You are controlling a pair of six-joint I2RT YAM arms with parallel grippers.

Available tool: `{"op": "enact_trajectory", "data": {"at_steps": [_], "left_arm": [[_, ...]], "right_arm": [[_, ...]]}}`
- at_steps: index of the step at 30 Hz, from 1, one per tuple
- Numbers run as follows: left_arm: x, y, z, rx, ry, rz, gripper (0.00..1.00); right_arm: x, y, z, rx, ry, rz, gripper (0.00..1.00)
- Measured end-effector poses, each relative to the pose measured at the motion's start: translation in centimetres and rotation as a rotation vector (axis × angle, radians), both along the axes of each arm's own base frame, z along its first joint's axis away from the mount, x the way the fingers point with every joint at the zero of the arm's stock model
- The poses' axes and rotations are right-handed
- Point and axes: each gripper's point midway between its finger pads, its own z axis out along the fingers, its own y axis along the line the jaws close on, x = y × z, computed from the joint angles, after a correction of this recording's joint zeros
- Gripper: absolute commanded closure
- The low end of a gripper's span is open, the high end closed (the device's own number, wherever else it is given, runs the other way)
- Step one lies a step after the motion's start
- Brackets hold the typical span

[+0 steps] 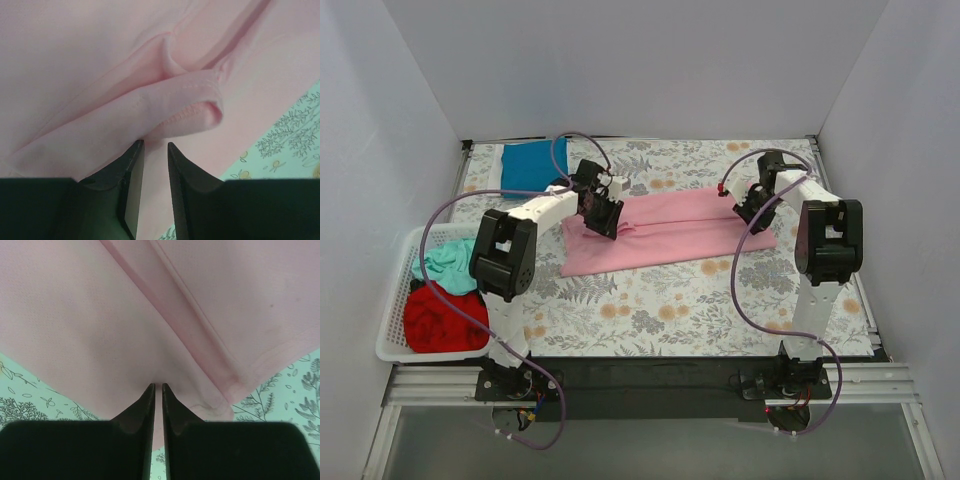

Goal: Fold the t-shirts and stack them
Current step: Fold the tshirt

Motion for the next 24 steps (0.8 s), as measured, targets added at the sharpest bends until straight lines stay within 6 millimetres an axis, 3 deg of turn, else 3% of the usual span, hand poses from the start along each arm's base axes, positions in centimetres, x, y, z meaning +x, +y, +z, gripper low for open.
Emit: {"op": "enact_trajectory", "data": {"at_steps": [5,12,16,21,24], "left_arm": [[1.6,0.0,-0.7,0.029,-0.013,0.037,0.76],[6.2,-1.4,1.7,0.032,-0.144,0.045,0.75],[8.0,-2.4,1.6,0.053,-0.197,0.034,0.75],[8.1,-2.0,1.7,0.082,-0.233,0.044,0.75],[6.4,-0.4,2.8,0.099,-0.237,0.065,0.76]], "right_arm": [[-0.5,0.0,-1.1,-0.001,0.025,-0.002,0.85],[-0.5,0.0,-1.1,-0.001,0.024,-0.004,0.85],[-0.5,0.0,-1.1,-0.001,0.023,-0.004,0.85],[-0.5,0.0,-1.0,0.000,0.019,-0.005,0.86],[-0.5,0.1,-0.8,0.009,0.018,-0.009,0.86]]}}
